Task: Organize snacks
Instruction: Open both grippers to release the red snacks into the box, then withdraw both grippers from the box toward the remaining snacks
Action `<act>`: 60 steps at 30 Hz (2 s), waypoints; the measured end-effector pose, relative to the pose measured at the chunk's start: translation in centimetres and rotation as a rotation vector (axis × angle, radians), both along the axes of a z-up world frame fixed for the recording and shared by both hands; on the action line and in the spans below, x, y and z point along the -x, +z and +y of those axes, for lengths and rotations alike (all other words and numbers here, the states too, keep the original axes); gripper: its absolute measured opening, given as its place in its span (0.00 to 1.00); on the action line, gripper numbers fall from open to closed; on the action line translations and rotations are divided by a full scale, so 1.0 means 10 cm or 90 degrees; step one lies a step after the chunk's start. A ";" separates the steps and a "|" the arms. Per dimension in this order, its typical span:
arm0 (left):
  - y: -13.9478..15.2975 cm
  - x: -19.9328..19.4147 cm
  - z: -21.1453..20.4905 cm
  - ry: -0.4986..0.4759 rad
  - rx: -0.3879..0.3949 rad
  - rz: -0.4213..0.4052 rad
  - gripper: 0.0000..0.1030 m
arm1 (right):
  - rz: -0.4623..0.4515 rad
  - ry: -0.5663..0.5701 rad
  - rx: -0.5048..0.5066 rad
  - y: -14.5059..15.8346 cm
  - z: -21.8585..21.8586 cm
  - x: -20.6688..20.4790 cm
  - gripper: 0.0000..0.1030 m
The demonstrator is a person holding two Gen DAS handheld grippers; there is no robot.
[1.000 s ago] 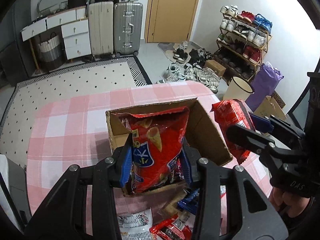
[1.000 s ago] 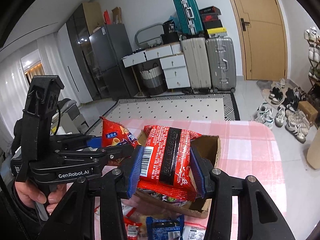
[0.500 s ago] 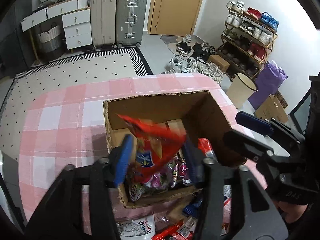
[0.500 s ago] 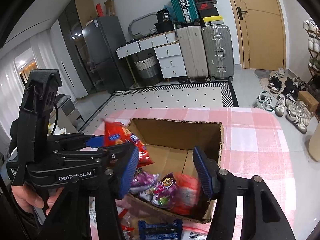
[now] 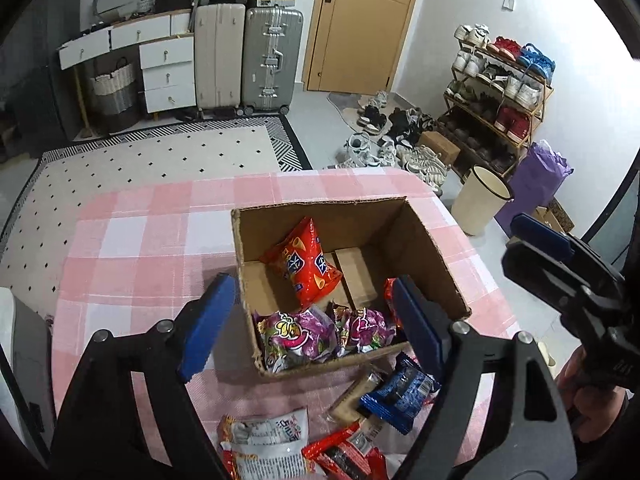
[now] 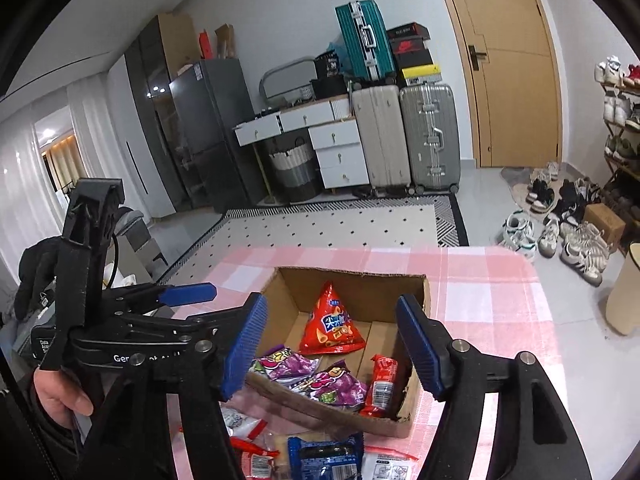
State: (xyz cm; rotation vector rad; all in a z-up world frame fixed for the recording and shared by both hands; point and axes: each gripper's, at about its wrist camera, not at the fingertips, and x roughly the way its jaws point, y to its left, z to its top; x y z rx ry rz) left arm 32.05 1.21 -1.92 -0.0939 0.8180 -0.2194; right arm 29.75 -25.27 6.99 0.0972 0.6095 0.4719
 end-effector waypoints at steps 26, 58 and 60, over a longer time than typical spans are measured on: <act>0.30 1.35 0.19 0.057 -0.028 -0.088 0.98 | -0.038 0.012 -0.001 0.13 -0.06 1.08 0.87; -0.26 2.15 0.34 0.100 0.003 -0.052 0.99 | 0.096 0.060 0.002 -1.02 0.08 2.04 0.96; -0.30 2.17 0.37 0.108 0.002 -0.044 0.99 | 0.116 0.063 -0.002 -1.12 0.11 2.02 0.96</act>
